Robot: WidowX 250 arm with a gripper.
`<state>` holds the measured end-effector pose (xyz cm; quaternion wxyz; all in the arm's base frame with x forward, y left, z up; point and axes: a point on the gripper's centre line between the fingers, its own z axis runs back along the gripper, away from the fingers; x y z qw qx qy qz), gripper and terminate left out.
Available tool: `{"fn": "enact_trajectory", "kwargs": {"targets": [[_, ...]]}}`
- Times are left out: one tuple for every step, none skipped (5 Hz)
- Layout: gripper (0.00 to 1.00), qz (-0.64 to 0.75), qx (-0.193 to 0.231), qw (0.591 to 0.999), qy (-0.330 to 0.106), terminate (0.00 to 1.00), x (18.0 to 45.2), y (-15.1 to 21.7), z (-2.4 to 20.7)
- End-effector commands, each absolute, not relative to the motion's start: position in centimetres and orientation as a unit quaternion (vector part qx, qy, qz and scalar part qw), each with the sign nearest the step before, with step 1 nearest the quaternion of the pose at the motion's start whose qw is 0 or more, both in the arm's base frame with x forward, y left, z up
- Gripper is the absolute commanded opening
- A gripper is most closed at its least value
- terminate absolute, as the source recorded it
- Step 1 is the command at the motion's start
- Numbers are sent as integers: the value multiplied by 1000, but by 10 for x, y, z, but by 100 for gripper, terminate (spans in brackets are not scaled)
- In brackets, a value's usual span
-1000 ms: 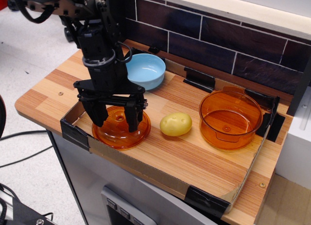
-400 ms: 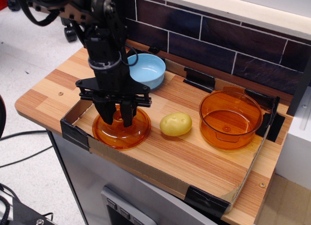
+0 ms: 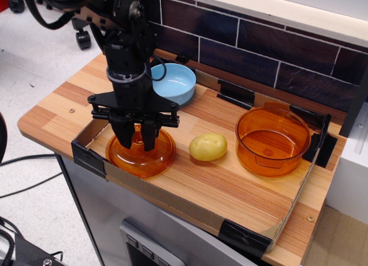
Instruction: Put lid on pot
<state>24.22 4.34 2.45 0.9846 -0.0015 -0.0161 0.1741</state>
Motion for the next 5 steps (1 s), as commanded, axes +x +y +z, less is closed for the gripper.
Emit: {"fn": "enact_trajectory", "kwargs": {"targets": [[0, 175, -28, 984, -11, 0, 262, 4, 103], [0, 181, -48, 982, -5, 0, 272, -18, 117], [0, 188, -62, 980, 2, 0, 284, -41, 110], [0, 187, -69, 980, 5, 0, 296, -61, 100], [0, 182, -70, 981, 9, 0, 304, -69, 84]]}}
